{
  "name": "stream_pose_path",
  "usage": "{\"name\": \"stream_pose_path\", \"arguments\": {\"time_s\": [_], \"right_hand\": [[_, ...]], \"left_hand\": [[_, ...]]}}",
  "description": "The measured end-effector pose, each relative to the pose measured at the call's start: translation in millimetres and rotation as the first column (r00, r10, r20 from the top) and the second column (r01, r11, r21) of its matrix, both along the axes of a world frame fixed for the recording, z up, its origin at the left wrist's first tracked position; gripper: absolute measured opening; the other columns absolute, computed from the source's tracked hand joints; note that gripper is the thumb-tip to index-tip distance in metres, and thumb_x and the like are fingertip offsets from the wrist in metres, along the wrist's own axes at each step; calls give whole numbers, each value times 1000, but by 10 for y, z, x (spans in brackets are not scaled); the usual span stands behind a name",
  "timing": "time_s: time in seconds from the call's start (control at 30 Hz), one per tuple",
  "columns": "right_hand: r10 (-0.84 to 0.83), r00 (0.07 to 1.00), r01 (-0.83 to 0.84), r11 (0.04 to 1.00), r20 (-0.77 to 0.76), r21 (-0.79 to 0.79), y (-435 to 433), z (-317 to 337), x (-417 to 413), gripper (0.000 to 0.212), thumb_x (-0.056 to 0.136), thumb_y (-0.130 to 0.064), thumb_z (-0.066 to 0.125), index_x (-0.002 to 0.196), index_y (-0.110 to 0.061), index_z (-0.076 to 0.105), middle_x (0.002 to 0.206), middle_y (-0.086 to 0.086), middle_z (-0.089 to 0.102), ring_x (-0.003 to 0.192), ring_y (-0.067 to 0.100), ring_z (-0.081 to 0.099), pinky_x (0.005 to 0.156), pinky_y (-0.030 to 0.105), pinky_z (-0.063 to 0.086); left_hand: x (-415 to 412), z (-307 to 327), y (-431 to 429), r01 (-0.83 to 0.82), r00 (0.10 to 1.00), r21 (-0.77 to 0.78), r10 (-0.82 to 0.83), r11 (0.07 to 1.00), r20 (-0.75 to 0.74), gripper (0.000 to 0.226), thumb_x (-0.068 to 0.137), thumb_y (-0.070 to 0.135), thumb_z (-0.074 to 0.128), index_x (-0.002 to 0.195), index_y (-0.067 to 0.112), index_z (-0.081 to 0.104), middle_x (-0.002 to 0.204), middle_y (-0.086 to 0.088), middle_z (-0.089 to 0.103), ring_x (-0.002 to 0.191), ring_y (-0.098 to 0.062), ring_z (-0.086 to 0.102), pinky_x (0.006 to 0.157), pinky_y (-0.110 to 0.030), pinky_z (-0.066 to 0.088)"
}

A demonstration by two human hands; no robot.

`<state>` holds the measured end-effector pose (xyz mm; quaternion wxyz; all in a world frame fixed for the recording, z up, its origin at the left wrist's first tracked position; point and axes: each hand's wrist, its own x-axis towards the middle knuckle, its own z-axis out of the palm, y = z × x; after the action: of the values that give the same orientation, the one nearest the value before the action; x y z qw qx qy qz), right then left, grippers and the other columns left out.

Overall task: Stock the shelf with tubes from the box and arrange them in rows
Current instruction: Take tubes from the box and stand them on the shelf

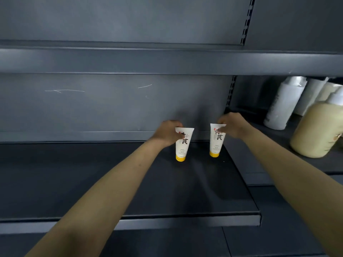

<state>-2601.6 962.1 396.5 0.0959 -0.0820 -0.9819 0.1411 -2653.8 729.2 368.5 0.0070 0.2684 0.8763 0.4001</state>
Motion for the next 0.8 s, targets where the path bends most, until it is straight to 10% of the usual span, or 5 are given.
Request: {"name": "stream_pose_path", "arguments": {"time_s": [0.8], "right_hand": [[-137, 990, 136, 990, 19, 49, 259, -170, -725, 29, 87, -11, 61, 116, -10, 63, 113, 13, 64, 105, 29, 58, 75, 25, 39]], "left_hand": [[-916, -178, 453, 7, 995, -53, -12, 999, -94, 21, 82, 7, 67, 100, -3, 64, 101, -19, 66, 94, -32, 62, 75, -30, 46]]}}
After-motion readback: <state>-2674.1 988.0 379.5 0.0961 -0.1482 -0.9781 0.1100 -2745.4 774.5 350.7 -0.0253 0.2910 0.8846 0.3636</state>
